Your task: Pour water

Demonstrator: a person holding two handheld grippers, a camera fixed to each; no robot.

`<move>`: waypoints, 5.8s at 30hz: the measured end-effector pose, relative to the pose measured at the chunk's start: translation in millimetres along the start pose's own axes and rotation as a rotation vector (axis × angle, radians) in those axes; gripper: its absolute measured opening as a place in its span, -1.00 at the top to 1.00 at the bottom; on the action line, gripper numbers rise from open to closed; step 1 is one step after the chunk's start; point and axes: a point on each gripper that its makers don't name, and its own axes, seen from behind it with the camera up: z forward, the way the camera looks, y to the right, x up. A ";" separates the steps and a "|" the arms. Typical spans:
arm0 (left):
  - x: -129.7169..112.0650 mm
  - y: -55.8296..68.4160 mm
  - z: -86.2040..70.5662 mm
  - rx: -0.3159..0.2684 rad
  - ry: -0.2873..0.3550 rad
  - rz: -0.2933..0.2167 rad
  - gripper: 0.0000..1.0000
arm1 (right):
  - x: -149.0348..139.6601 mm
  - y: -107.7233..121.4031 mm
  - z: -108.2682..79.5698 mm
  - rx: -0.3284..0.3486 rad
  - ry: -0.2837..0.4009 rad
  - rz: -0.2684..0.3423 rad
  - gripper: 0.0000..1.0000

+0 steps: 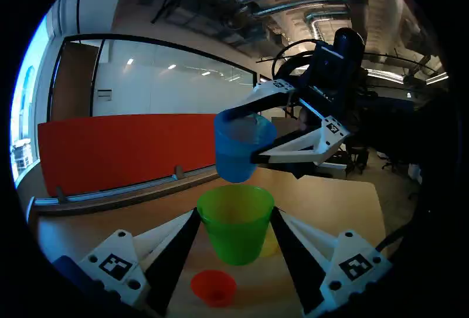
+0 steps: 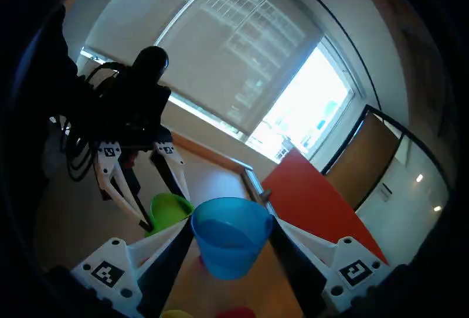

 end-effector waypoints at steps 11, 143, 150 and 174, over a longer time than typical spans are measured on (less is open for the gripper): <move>4.1 1.3 -3.2 0.000 0.008 -0.001 -0.72 | 3.9 0.5 4.6 0.004 -0.003 -0.022 -0.85; 17.8 11.1 -9.3 -0.012 0.037 0.024 -0.71 | 34.2 11.9 19.7 -0.020 -0.055 -0.467 -0.85; 18.2 12.1 -8.5 -0.012 0.037 0.027 -0.72 | 34.1 13.1 18.7 -0.029 -0.057 -0.486 -0.85; 18.0 12.5 -9.0 -0.010 0.038 0.028 -0.72 | 37.1 14.5 19.0 -0.046 -0.054 -0.523 -0.85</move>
